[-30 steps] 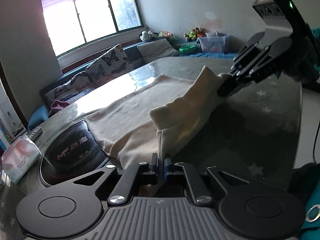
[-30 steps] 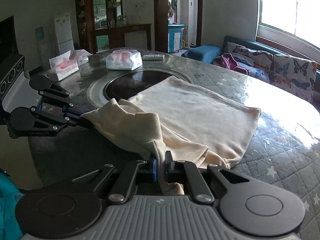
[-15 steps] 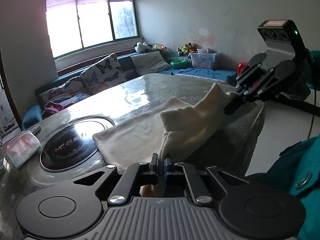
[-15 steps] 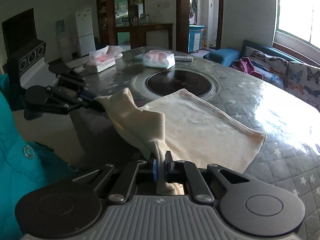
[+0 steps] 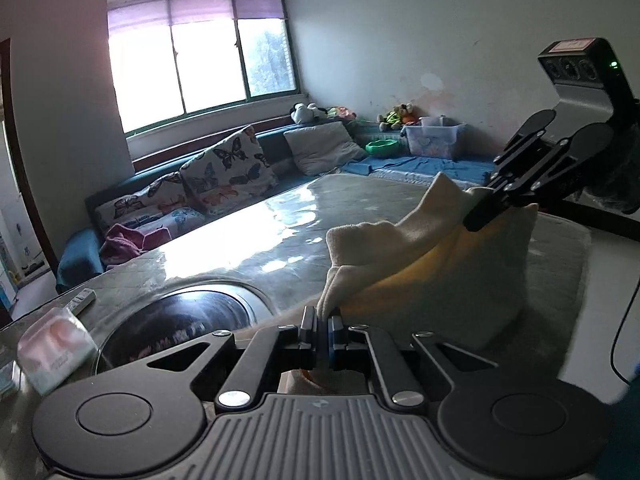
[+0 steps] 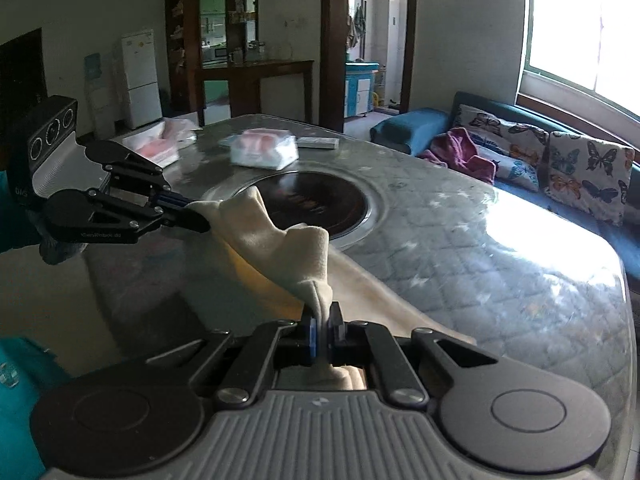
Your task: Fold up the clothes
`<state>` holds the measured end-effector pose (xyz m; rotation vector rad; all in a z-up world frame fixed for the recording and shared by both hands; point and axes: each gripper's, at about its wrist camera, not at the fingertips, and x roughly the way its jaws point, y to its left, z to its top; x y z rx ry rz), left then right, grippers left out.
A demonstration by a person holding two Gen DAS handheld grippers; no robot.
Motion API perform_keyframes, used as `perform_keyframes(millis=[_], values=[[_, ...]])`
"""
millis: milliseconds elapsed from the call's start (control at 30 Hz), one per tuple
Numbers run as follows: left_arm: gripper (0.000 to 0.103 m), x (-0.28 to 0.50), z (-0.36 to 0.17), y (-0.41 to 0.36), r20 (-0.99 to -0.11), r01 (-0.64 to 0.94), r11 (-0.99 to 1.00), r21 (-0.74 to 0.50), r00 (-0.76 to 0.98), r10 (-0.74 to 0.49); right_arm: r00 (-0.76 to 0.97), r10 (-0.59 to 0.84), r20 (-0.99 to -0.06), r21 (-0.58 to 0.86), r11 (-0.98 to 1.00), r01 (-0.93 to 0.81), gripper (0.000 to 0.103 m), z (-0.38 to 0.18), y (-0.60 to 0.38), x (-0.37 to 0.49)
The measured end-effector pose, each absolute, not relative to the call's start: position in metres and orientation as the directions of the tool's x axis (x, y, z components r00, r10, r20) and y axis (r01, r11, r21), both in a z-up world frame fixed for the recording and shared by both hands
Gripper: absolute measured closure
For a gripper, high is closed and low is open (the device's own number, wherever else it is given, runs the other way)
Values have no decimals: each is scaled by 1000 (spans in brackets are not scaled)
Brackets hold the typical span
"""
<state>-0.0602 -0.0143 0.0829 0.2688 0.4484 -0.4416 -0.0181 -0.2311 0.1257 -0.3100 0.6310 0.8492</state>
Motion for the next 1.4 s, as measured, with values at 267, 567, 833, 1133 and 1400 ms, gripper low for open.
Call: perform_keyframes(millis=[267,567,833,1133,1400], values=[[98,29,39,-16,-567,425,896,126,772,-286,505,538,-674,53,718,-694,99,82,-217,66],[85,61,26,-10,-620,349,935,66,749,-236,529,497,-688,182,824,-537,83,31,-229,103],[86,48,51,-8,-552,258,964,70,815,-178,617,493,-613,156,841,-517,83,63,-230,88],[86,10,42,-43,-585,436,900,0,730,-354,522,539,-661,214,802,-557,83,49,-188,104],[87,2,24,-49,-618,438,898,-42,695,-368,537,494,-684,180,828,-532,83,30,-167,111]])
